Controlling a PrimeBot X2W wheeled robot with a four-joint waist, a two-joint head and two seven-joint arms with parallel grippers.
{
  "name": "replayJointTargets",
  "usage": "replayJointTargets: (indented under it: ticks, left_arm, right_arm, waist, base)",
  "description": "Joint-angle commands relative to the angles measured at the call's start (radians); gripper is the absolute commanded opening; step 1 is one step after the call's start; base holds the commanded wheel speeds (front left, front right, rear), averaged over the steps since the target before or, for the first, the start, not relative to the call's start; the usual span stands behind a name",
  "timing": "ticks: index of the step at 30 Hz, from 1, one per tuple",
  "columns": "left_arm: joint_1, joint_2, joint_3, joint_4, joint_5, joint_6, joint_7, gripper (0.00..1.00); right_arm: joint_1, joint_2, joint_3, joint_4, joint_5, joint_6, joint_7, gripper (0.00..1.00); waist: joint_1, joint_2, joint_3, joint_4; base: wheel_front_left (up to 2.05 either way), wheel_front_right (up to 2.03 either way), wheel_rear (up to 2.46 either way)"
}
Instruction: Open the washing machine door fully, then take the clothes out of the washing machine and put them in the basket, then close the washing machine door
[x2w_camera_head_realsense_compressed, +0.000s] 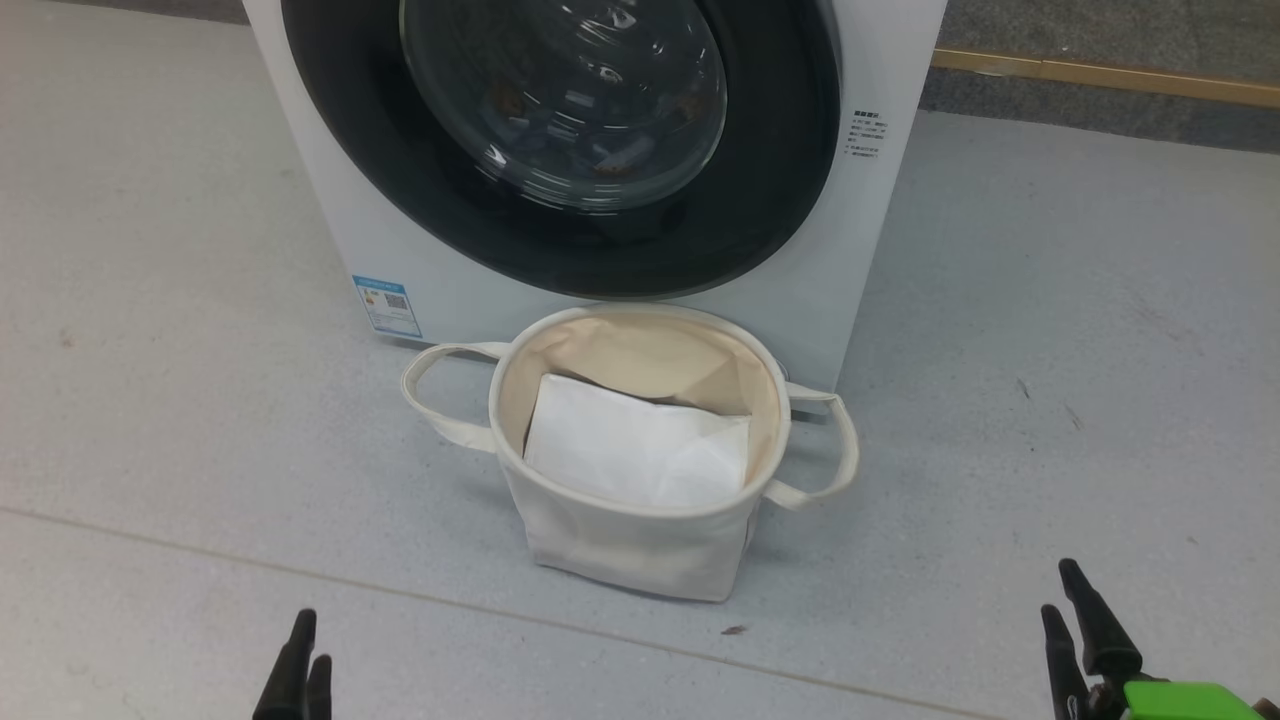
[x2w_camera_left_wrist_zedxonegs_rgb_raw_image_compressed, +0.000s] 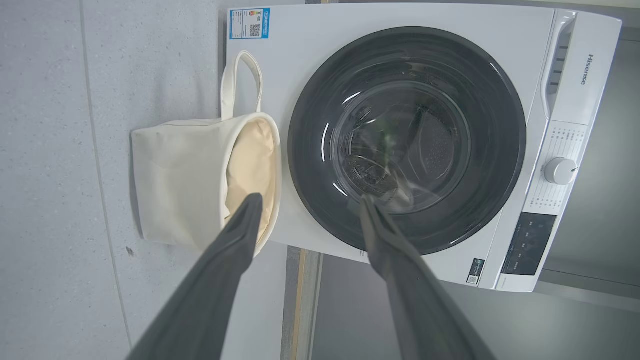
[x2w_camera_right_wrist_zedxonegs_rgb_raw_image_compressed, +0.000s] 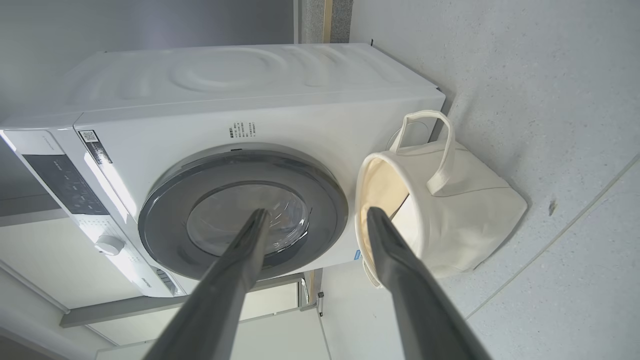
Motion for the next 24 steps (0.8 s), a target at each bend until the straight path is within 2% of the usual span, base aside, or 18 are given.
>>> replayJointTargets:
  ticks: [1,11,24]
  left_arm:
    - [-0.04,0.005,0.001,-0.037,0.008,0.003,-0.008,1.0]
    - [-0.046,0.006,0.017,-0.077,0.061,0.019,-0.037,1.0]
    - [-0.06,0.008,0.023,-0.19,0.235,0.063,-0.078,1.0]
  right_arm:
    - [-0.043,-0.003,0.003,-0.039,-0.012,0.0,-0.011,1.0]
    - [-0.061,-0.004,0.011,-0.063,-0.073,0.0,-0.04,1.0]
    - [-0.107,-0.006,0.042,-0.114,-0.236,0.0,-0.081,1.0]
  waist:
    - [-0.0001,0.0,0.0,0.0]
    - [-0.0012,0.0,0.004,0.002]
    - [-0.0012,0.0,0.007,0.006]
  base:
    - [0.0,0.0,0.0]
    - [0.0,0.0,0.0]
    - [0.0,0.0,0.0]
